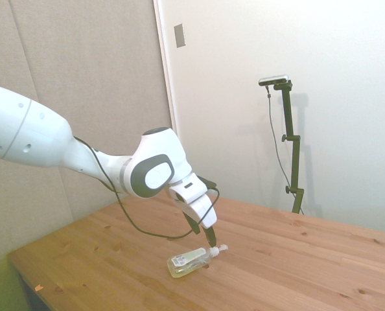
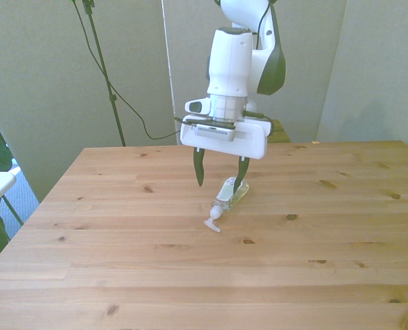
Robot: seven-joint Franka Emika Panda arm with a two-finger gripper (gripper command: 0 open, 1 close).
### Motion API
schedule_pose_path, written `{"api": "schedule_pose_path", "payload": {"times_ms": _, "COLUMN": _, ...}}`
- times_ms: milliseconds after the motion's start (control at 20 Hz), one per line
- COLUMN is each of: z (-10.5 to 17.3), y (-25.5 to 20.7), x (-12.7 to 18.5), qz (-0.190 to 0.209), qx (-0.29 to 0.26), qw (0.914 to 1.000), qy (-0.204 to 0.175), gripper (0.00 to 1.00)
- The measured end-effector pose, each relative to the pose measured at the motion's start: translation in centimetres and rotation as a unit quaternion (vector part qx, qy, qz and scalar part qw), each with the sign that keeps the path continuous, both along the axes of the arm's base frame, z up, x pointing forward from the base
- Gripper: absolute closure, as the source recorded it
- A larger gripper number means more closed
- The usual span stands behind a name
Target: Stand the sanitizer
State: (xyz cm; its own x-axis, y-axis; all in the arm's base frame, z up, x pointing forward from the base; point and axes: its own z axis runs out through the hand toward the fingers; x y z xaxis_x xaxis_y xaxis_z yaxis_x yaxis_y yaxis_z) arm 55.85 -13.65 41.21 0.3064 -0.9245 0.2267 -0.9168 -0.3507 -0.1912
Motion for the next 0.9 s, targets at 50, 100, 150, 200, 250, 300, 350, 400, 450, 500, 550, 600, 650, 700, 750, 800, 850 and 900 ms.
{"api": "schedule_pose_path", "payload": {"times_ms": 50, "z": -0.4, "y": -0.4, "x": 0.8, "qz": -0.005, "qx": 0.000, "qw": 1.0000, "qy": 0.001, "gripper": 0.00}}
{"api": "schedule_pose_path", "payload": {"times_ms": 100, "z": -0.8, "y": -0.6, "x": 1.6, "qz": -0.008, "qx": -0.001, "qw": 1.0000, "qy": 0.002, "gripper": 0.00}}
{"api": "schedule_pose_path", "payload": {"times_ms": 150, "z": -1.2, "y": -0.9, "x": 2.3, "qz": -0.010, "qx": -0.002, "qw": 0.9999, "qy": 0.003, "gripper": 0.00}}
{"api": "schedule_pose_path", "payload": {"times_ms": 200, "z": -1.6, "y": -1.0, "x": 2.9, "qz": -0.011, "qx": -0.002, "qw": 0.9999, "qy": 0.004, "gripper": 0.00}}
{"api": "schedule_pose_path", "payload": {"times_ms": 250, "z": -2.0, "y": -1.2, "x": 3.4, "qz": -0.012, "qx": -0.003, "qw": 0.9999, "qy": 0.006, "gripper": 0.00}}
{"api": "schedule_pose_path", "payload": {"times_ms": 300, "z": -2.5, "y": -1.3, "x": 3.7, "qz": -0.014, "qx": -0.002, "qw": 0.9999, "qy": 0.009, "gripper": 0.00}}
{"api": "schedule_pose_path", "payload": {"times_ms": 350, "z": -3.0, "y": -1.4, "x": 3.9, "qz": -0.015, "qx": -0.001, "qw": 0.9998, "qy": 0.012, "gripper": 0.00}}
{"api": "schedule_pose_path", "payload": {"times_ms": 400, "z": -3.4, "y": -1.6, "x": 4.0, "qz": -0.017, "qx": 0.000, "qw": 0.9997, "qy": 0.016, "gripper": 0.00}}
{"api": "schedule_pose_path", "payload": {"times_ms": 450, "z": -3.9, "y": -1.6, "x": 4.1, "qz": -0.019, "qx": 0.003, "qw": 0.9996, "qy": 0.019, "gripper": 0.00}}
{"api": "schedule_pose_path", "payload": {"times_ms": 500, "z": -4.3, "y": -1.8, "x": 4.0, "qz": -0.021, "qx": 0.004, "qw": 0.9995, "qy": 0.022, "gripper": 0.00}}
{"api": "schedule_pose_path", "payload": {"times_ms": 550, "z": -4.6, "y": -1.9, "x": 4.0, "qz": -0.022, "qx": 0.005, "qw": 0.9995, "qy": 0.024, "gripper": 0.00}}
{"api": "schedule_pose_path", "payload": {"times_ms": 600, "z": -4.8, "y": -2.1, "x": 4.0, "qz": -0.023, "qx": 0.006, "qw": 0.9994, "qy": 0.026, "gripper": 0.00}}
{"api": "schedule_pose_path", "payload": {"times_ms": 650, "z": -5.0, "y": -2.2, "x": 3.9, "qz": -0.024, "qx": 0.007, "qw": 0.9993, "qy": 0.028, "gripper": 1.00}}
{"api": "schedule_pose_path", "payload": {"times_ms": 700, "z": -5.2, "y": -2.3, "x": 3.9, "qz": -0.024, "qx": 0.007, "qw": 0.9993, "qy": 0.029, "gripper": 1.00}}
{"api": "schedule_pose_path", "payload": {"times_ms": 750, "z": -5.5, "y": -2.4, "x": 3.8, "qz": -0.023, "qx": 0.008, "qw": 0.9992, "qy": 0.031, "gripper": 1.00}}
{"api": "schedule_pose_path", "payload": {"times_ms": 800, "z": -5.7, "y": -2.5, "x": 3.7, "qz": -0.022, "qx": 0.008, "qw": 0.9992, "qy": 0.033, "gripper": 1.00}}
{"api": "schedule_pose_path", "payload": {"times_ms": 850, "z": -5.8, "y": -2.5, "x": 3.6, "qz": -0.021, "qx": 0.008, "qw": 0.9991, "qy": 0.035, "gripper": 1.00}}
{"api": "schedule_pose_path", "payload": {"times_ms": 900, "z": -6.0, "y": -2.6, "x": 3.5, "qz": -0.020, "qx": 0.008, "qw": 0.9991, "qy": 0.036, "gripper": 1.00}}
